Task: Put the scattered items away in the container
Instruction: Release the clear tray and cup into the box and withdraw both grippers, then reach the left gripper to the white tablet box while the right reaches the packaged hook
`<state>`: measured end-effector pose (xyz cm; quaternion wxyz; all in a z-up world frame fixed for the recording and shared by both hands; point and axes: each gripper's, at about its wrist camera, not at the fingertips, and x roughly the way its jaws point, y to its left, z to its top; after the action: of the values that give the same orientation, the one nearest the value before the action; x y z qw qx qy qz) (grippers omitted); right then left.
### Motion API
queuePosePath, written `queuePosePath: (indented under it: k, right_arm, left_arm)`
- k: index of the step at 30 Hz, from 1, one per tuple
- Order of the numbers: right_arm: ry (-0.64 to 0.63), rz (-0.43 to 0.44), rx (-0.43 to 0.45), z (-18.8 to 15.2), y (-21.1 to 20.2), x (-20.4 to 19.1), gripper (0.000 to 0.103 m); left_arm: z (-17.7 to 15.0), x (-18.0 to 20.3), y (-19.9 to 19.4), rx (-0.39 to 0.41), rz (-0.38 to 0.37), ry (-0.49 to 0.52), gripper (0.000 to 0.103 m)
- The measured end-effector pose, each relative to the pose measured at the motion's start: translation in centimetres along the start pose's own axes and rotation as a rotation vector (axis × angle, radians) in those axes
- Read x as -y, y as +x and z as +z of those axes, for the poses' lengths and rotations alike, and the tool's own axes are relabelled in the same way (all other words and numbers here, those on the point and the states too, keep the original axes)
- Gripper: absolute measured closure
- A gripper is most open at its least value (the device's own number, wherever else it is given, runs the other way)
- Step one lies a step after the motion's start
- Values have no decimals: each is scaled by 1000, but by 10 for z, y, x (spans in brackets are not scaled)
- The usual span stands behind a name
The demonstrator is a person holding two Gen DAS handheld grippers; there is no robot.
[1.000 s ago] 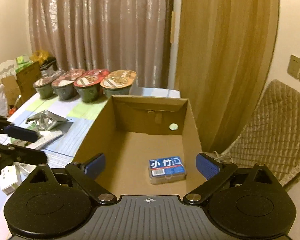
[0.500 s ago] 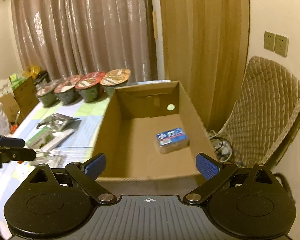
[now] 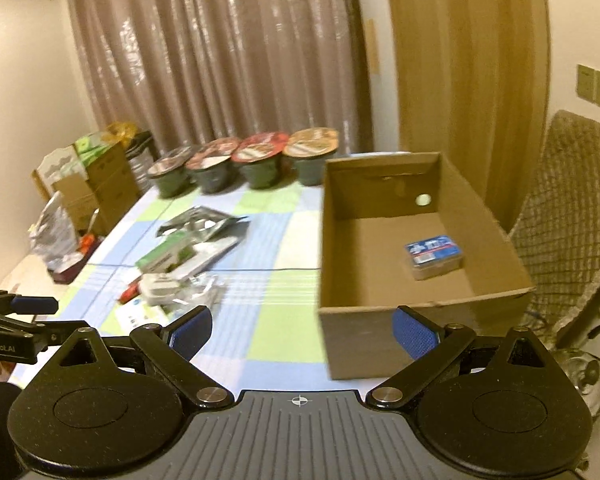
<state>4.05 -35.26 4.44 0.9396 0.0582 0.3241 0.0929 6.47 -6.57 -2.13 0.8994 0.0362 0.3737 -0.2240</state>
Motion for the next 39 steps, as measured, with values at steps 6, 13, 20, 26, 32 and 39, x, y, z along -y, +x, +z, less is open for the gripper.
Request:
queuePosePath:
  k: [6, 13, 20, 26, 32, 39]
  right_arm:
    - [-73, 60, -28, -3, 8, -34, 2]
    - [-127, 85, -72, -6, 27, -56, 2]
    - [-153, 101, -109, -3, 53, -64, 2]
    - [-168, 122, -122, 6, 83, -67, 2]
    - [-167, 128, -134, 17, 127, -72, 2]
    - [-136, 119, -155, 29, 179, -65, 2]
  left_arm:
    - [-15, -35, -13, -15, 66, -49, 2]
    - [-25, -53, -7, -51, 86, -102, 2]
    - [-25, -61, 27, -97, 111, -165, 2]
    - [-22, -65, 64, -123, 112, -229, 2]
    - [-19, -71, 101, -115, 153, -292, 2]
    - [-19, -69, 156, -124, 185, -362, 2]
